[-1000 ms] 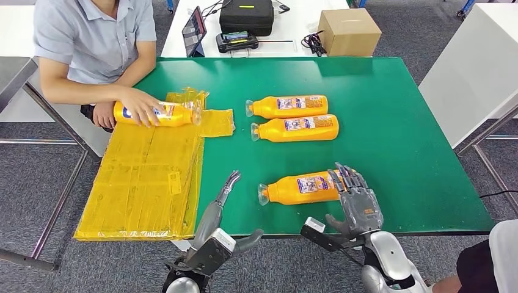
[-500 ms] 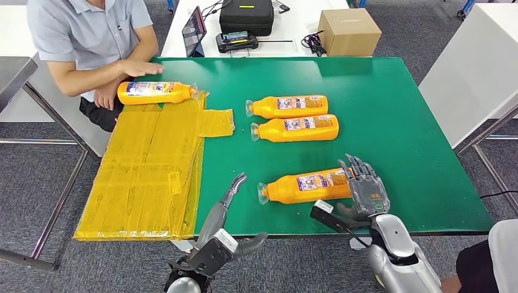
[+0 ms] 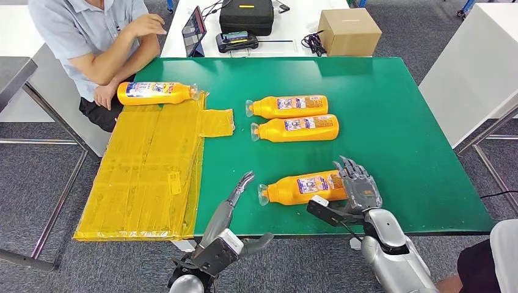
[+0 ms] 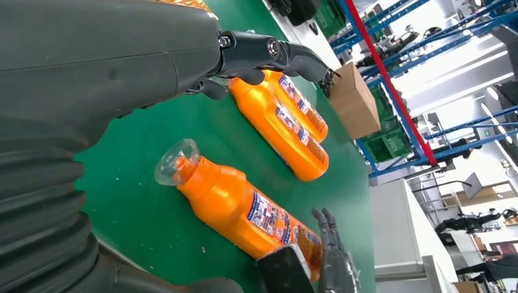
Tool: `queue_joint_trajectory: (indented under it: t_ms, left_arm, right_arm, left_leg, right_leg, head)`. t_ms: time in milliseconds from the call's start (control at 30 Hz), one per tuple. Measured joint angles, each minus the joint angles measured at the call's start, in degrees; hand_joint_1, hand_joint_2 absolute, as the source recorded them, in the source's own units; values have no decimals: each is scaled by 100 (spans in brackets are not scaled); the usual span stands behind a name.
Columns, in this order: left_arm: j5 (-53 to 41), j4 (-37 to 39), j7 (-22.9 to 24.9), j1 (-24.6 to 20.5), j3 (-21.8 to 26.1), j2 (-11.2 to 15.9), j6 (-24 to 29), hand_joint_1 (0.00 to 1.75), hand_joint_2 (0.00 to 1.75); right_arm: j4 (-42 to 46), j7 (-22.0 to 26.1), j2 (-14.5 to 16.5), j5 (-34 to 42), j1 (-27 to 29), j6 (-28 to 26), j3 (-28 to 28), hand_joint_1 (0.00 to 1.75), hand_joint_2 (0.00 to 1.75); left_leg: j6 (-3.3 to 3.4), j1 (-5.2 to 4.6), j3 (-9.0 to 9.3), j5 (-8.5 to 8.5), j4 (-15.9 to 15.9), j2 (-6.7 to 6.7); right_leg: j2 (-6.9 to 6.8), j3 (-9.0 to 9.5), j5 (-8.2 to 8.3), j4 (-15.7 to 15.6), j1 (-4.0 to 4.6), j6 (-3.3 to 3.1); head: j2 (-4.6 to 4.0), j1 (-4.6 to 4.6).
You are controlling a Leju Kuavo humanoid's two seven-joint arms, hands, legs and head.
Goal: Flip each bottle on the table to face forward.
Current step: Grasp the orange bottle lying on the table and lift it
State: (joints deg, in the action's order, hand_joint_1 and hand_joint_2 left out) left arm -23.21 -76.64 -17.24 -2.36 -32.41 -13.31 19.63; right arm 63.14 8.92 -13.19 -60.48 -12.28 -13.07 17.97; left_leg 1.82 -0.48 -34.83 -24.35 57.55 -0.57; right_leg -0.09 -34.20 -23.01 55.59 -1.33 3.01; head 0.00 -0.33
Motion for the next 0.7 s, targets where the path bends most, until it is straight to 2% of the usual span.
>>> queue_joint_trajectory:
  t_ms: [600,633,700]
  left_arm:
    - [65,8,-1,-30,-46,2,-28,0,175]
    - [69,8,-1,-30,-46,2,-27,0,175]
    - [79,8,-4,-31,-46,2,-27,0,175]
  right_arm:
    - [-695,-104,105,-378,-485,-26,368,2,175]
    - [-732,-105,105,-379,-513,10,389,17,175]
    - [-806,-108,104,-361,-570,88,419,88,175]
  left_leg:
    - [0,0,19,0,0,4]
    - [0,0,21,0,0,5]
    - [0,0,25,0,0,7]
  right_leg:
    - [2,14,1,0,0,0]
    - [2,16,1,-1,0,0]
    - [3,18,1,-1,0,0]
  head:
    - [0,0]
    - [0,1]
    - [0,1]
